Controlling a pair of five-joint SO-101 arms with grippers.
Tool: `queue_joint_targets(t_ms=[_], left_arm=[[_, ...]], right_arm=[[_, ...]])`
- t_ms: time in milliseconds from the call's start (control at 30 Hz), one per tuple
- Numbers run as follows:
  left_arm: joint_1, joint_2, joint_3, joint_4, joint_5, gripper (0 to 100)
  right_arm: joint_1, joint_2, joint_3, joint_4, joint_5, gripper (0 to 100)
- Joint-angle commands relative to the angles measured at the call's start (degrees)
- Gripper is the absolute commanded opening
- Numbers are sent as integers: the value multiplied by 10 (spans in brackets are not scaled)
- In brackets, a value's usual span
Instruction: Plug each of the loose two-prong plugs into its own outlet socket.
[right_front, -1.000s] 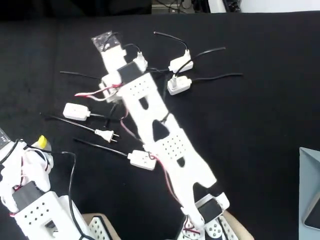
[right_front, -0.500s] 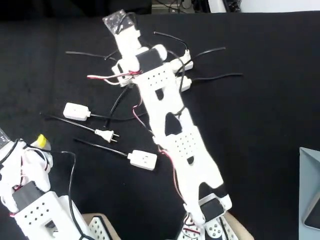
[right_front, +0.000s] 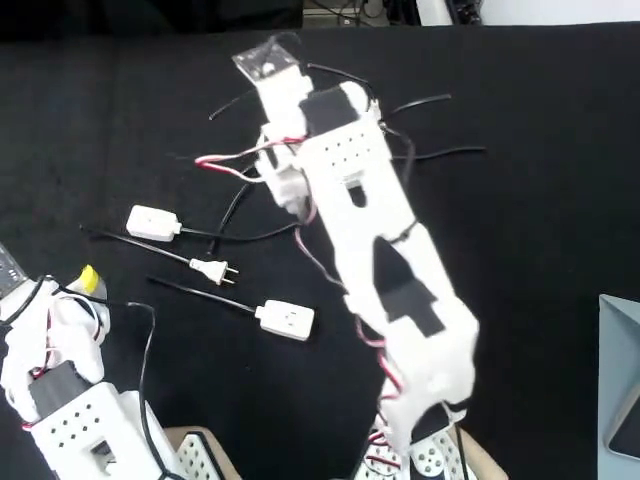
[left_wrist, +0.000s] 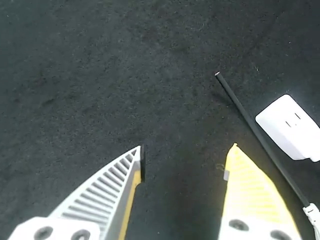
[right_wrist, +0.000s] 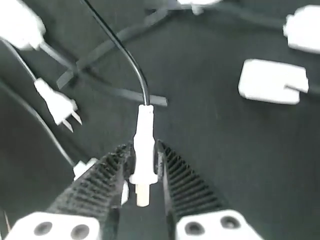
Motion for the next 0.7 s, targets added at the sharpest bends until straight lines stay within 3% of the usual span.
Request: queue_joint_targets(t_ms=[0, 367, 500, 667], left_arm=[[6, -5, -4, -6, 2, 267], [6, -5, -2, -5, 0, 267], [6, -5, -1, -5, 0, 267], [-14, -5, -3, -5, 2, 269]], right_arm=[[33, -123, 152, -17, 33, 11], [65, -258, 569, -314, 138, 11], [65, -254, 640, -399, 159, 11], [64, -204, 646, -426, 157, 11]])
